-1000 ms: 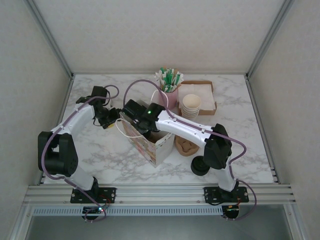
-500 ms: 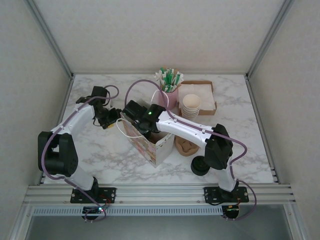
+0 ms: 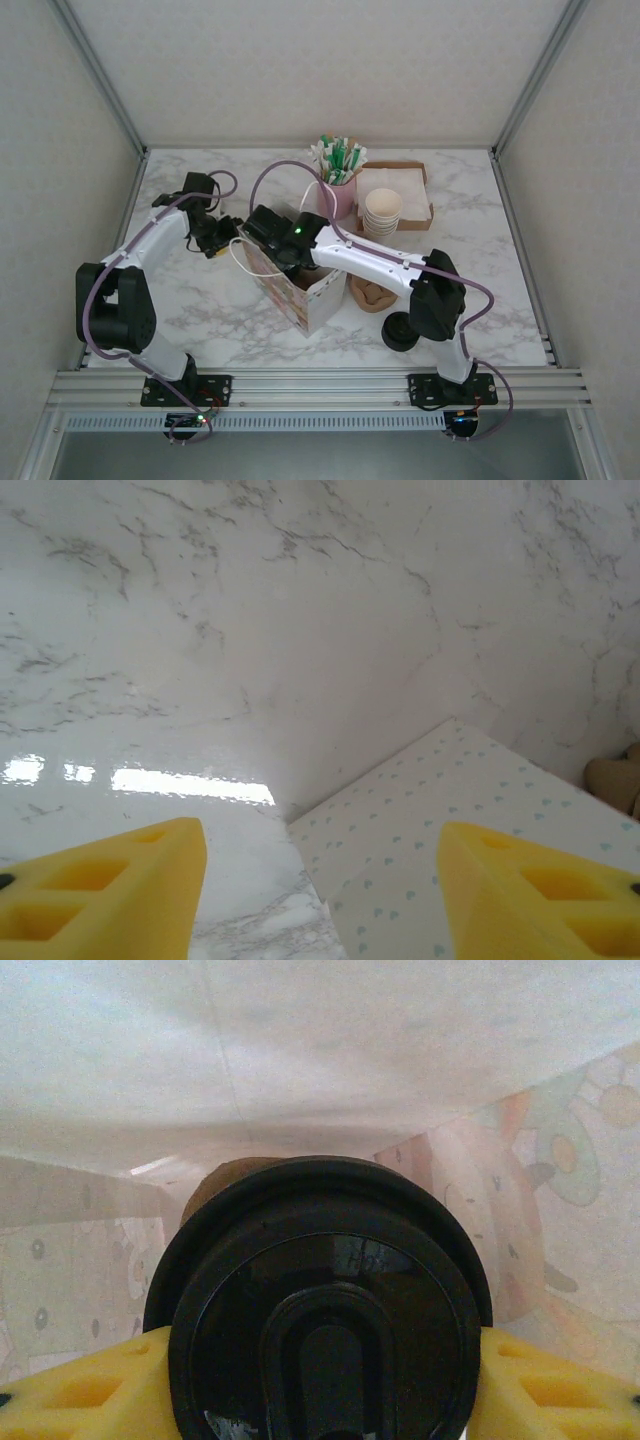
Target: Pack the takeout coffee
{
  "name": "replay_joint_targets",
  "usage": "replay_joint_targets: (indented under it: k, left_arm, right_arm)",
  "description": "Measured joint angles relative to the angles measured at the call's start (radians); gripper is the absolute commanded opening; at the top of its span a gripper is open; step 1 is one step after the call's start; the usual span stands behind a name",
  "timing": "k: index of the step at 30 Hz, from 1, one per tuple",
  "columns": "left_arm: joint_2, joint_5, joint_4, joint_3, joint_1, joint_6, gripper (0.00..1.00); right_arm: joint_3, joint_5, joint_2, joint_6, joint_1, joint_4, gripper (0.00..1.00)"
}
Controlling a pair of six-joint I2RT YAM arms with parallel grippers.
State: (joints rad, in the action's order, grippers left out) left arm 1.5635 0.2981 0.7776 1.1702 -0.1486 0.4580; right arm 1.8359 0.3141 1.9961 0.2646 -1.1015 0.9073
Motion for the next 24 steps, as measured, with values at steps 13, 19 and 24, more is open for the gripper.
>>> replay_joint_targets:
  k: [13,19,24]
  left_arm:
    - [-0.269,-0.07,-0.072,-0.332,0.03,0.389,0.31]
    - [-0.309,-0.038,-0.125,-0.425,-0.016,0.502,0.31]
    - [-0.305,-0.009,-0.21,-0.48,-0.102,0.58,0.29]
  right_arm:
    - [0.063,-0.012,0.018,0.022,-0.038,0.077,0.52]
    - [0.064,-0.019,0.018,0.037,-0.043,0.078,0.52]
    - [0.064,-0.019,0.018,0.047,-0.043,0.077,0.52]
